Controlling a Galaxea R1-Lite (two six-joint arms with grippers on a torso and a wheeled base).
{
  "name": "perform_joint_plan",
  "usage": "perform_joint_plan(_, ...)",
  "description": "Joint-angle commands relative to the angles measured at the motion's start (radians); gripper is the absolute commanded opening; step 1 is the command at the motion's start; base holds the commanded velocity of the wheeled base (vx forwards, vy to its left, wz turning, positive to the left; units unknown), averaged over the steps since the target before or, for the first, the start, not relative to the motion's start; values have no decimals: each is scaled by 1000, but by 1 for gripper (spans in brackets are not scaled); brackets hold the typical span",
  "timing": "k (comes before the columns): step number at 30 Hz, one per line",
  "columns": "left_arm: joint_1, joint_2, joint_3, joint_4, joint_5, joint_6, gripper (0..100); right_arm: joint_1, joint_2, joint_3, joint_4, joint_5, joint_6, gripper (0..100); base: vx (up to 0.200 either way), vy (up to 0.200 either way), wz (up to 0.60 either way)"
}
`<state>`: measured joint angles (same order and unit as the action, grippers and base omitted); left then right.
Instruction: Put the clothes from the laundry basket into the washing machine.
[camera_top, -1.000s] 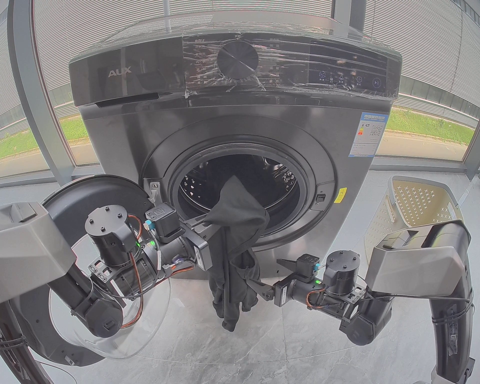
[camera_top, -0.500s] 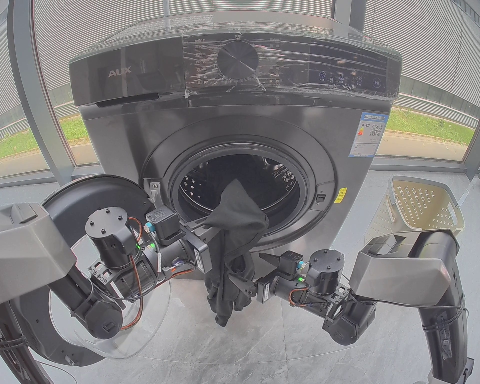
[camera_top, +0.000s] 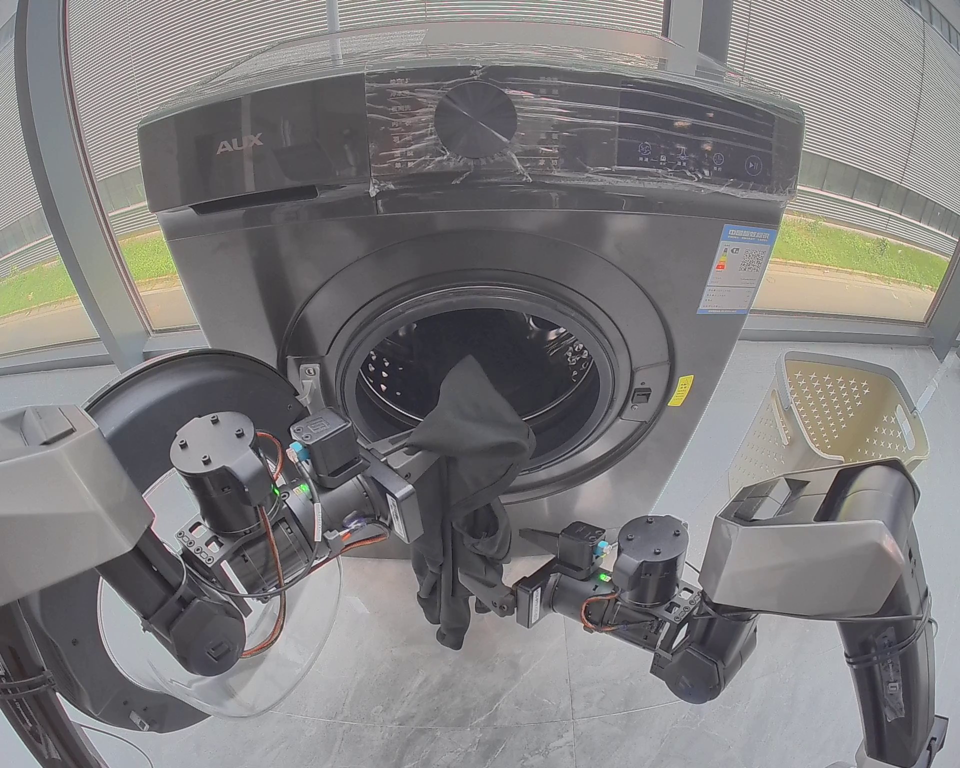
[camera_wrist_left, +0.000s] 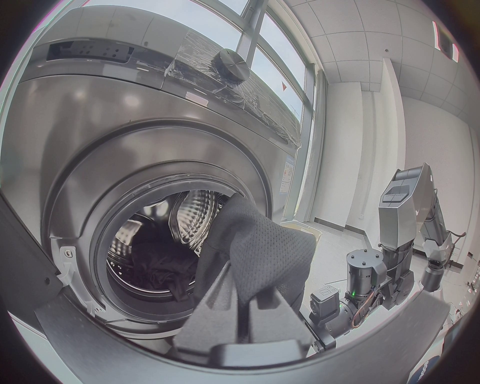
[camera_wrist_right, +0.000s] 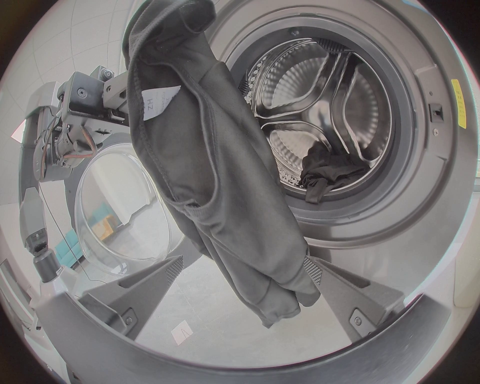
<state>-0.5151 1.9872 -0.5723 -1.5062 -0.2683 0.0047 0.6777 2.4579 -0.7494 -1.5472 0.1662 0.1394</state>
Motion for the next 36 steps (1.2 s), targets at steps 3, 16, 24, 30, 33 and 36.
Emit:
perform_joint_plan(3, -2, 2, 5, 0, 0, 0, 0, 5, -4, -74, -1, -17, 5, 100, 0, 0, 0)
perform_joint_plan(16, 4, 2, 9, 0, 0, 1, 0, -6, -28, -74, -1, -20, 9, 0, 0, 0, 0)
perform_joint_plan(24, 7, 4, 20, 0, -2, 1, 0, -17, -126, 8, -1, -20, -1, 0, 0, 0, 0)
perform_joint_plan(30, 9, 1, 16, 0, -2, 1, 0, -29, -142, 41, -1, -20, -1, 0, 0, 0, 0)
perform_joint_plan(33, 6, -1, 12, 0, 0, 1, 0, -29, -142, 33, -1, -19, -6, 0, 0, 0, 0)
perform_joint_plan(36, 6, -2, 16, 0, 0, 1, 0, -29, -137, 30, -1, -19, -12, 100, 0, 0, 0)
